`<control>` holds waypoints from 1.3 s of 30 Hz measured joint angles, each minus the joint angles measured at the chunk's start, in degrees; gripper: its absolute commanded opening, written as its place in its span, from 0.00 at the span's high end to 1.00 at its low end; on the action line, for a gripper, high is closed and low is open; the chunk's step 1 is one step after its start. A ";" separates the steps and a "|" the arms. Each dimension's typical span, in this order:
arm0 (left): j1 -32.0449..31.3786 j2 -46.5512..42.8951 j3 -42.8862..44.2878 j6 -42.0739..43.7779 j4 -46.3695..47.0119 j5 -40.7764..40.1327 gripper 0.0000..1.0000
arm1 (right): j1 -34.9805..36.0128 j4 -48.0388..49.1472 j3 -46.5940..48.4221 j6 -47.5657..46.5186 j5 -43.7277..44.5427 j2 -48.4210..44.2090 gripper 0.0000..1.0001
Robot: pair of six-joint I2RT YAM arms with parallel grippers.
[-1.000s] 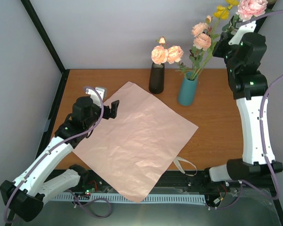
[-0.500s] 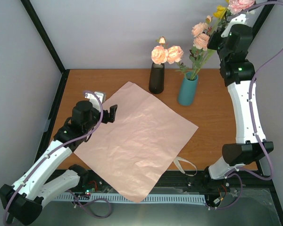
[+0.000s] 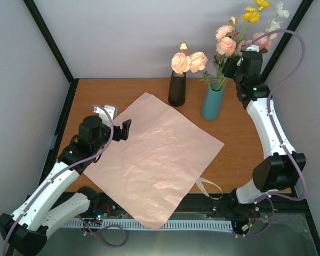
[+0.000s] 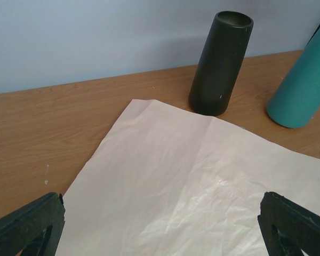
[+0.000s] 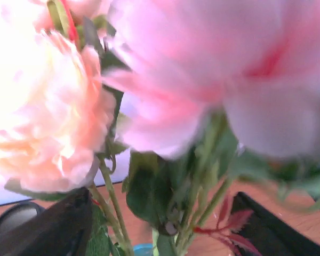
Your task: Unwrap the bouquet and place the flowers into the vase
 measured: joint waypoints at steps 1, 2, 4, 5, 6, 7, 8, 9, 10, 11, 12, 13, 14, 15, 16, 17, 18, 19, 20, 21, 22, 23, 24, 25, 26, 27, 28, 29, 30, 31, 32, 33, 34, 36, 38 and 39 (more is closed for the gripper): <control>0.00 0.00 0.00 -0.02 -0.09 -0.02 0.00 | 0.00 -0.15 -0.55 0.83 -0.15 -0.09 0.21; 0.00 0.00 0.00 0.00 -0.24 -0.04 0.01 | 0.00 -0.31 -1.22 1.77 -0.26 -0.31 0.18; 0.00 0.00 0.00 -0.02 -0.48 -0.02 0.01 | 0.00 -1.07 -2.89 3.50 -0.44 -1.09 0.12; 0.00 0.00 0.00 0.00 -0.52 -0.04 0.01 | 0.00 -1.66 -3.63 4.20 -0.46 -1.64 0.10; 0.00 0.02 0.00 0.00 -0.59 -0.02 0.01 | 0.00 -2.43 -4.37 4.68 -0.55 -2.25 0.07; 0.00 0.09 0.00 -0.02 -0.61 -0.02 0.00 | 0.00 -3.26 -5.05 5.09 -0.68 -2.97 0.03; 0.00 0.20 0.00 -0.02 -0.61 0.00 0.01 | 0.00 -4.17 -5.62 5.60 -0.83 -3.82 0.00; 0.00 0.33 0.02 -0.02 -0.59 0.00 0.01 | 0.00 -5.18 -6.21 5.95 -1.07 -4.83 0.00; 0.00 0.52 0.00 -0.04 -0.59 0.02 0.01 | 0.00 -5.84 -6.86 6.25 -1.44 -5.90 0.00; 0.00 0.76 0.02 -0.04 -0.59 0.02 0.01 | 0.00 -6.43 -7.69 6.43 -1.81 -7.17 0.00; 0.00 0.96 0.02 -0.07 -0.59 0.04 0.01 | 0.00 -7.04 -8.63 6.49 -2.36 -8.63 0.00; 0.00 1.18 0.02 -0.07 -0.59 0.04 0.01 | 0.00 -7.74 -9.86 6.67 -3.08 -10.40 0.00; 0.00 1.38 0.00 -0.07 -0.59 0.02 0.01 | 0.00 -8.24 -10.93 6.75 -3.61 -12.04 0.00; 0.00 1.44 0.02 -0.07 -0.59 0.00 0.01 | 0.00 -8.59 -12.20 6.82 -4.37 -13.79 0.00; 0.00 1.46 0.00 -0.04 -0.59 -0.07 0.00 | 0.00 -8.87 -13.49 6.93 -4.87 -15.56 0.00; 0.00 1.46 0.00 -0.02 -0.57 -0.22 0.00 | 0.00 -9.25 -14.91 7.10 -5.60 -17.57 0.00; 0.00 1.46 0.00 0.04 -0.55 -0.44 0.00 | 0.00 -9.40 -16.20 7.21 -6.03 -19.30 0.00; 0.00 1.46 0.00 0.11 -0.52 -0.66 0.01 | 0.00 -9.60 -17.44 7.30 -6.49 -20.96 0.00; 0.00 1.46 0.00 0.28 -0.52 -1.03 0.01 | 0.00 -9.81 -18.91 7.32 -6.93 -22.71 0.00; 0.00 1.46 0.00 0.42 -0.39 -1.44 0.01 | 0.00 -9.99 -20.24 7.30 -7.23 -24.20 0.00; 0.00 1.42 -0.09 0.72 0.04 -1.95 0.01 | 0.00 -10.25 -21.77 7.23 -7.50 -25.81 0.00; 0.00 1.31 -0.33 0.92 0.59 -2.45 0.00 | 0.00 -10.49 -22.95 7.06 -7.69 -26.99 0.00; 0.00 1.09 -0.85 1.18 1.38 -3.08 0.00 | 0.00 -10.64 -24.81 6.71 -7.91 -28.57 0.00; 0.00 0.81 -1.62 1.36 2.19 -3.69 0.01 | 0.00 -11.04 -26.08 6.43 -8.00 -29.73 0.00; 0.00 0.35 -2.67 1.46 3.23 -4.28 0.01 | 0.00 -11.08 -27.67 5.97 -8.22 -31.06 0.00; 0.00 -0.15 -4.00 1.60 4.35 -4.92 0.01 | 0.00 -10.99 -29.49 5.40 -8.44 -32.44 0.00; 0.00 -0.76 -5.53 1.64 5.51 -5.40 0.00 | 0.00 -10.73 -31.71 4.50 -8.98 -34.12 0.00; 0.02 -1.36 -7.15 1.66 6.60 -5.99 0.01 | 0.00 -10.47 -33.75 3.63 -9.51 -35.69 0.00; 0.07 -2.01 -9.07 1.68 8.00 -6.51 0.01 | 0.00 -9.40 -36.35 2.71 -9.99 -37.46 0.00; 0.22 -2.71 -11.21 1.66 9.33 -7.04 0.01 | 0.02 -8.17 -39.36 2.01 -10.29 -39.58 0.00; 0.46 -3.26 -13.03 1.62 10.43 -7.45 0.01 | 0.02 -6.99 -42.14 1.53 -10.21 -41.44 0.00; 1.01 -3.87 -15.17 1.60 11.74 -7.74 0.01 | 0.02 -5.42 -45.68 1.07 -9.46 -43.76 0.00; 1.55 -4.35 -16.48 1.60 12.55 -7.85 0.00 | 0.00 -4.26 -48.04 0.76 -8.94 -45.31 0.00; 3.50 -5.84 -19.85 1.62 15.52 -7.80 0.01 | 0.00 -1.42 -52.94 -0.76 -8.28 -48.22 0.00; 6.27 -7.65 -23.63 1.97 19.37 -7.58 0.01 | 0.02 1.99 -58.31 -2.82 -7.61 -51.08 0.00; 7.76 -8.35 -25.40 2.14 21.27 -7.43 0.01 | 0.00 3.72 -60.65 -3.52 -6.86 -52.19 0.00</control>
